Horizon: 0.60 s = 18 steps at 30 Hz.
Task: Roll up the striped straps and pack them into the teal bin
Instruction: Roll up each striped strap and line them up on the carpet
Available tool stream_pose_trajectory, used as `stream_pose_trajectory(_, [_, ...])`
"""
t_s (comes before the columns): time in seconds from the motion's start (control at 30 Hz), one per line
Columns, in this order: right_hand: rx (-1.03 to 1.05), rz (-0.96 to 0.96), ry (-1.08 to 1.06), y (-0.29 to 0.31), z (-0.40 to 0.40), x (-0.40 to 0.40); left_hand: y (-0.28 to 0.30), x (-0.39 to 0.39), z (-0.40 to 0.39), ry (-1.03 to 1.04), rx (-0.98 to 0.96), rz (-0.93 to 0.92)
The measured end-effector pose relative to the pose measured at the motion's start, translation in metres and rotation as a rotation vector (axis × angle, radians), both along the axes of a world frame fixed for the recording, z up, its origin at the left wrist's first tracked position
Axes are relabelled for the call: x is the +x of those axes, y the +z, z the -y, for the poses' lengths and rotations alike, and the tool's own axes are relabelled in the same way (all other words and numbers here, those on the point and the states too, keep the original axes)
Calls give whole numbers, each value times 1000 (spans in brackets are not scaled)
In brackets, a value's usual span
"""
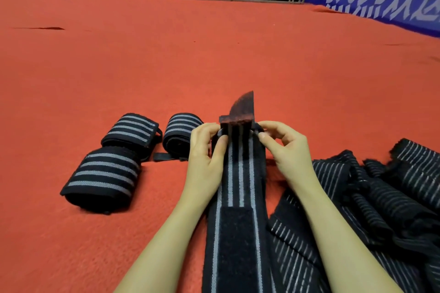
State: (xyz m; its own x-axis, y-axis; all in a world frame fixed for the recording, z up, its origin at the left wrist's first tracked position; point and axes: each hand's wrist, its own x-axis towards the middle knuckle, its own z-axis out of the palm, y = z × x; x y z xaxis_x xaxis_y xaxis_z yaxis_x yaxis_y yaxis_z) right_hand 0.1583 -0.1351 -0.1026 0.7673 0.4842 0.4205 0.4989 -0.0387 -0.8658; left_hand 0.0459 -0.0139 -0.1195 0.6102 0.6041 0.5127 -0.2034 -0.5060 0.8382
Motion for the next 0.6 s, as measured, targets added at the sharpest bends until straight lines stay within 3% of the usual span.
stream_pose_trajectory(0.3, [89,-27,169,8,-2,-13,5,-3,-2,8,-78,10])
stream_pose_trajectory(0.6, [99,-24,197,15,-3,-15,12,-5,-2,30,-93,115])
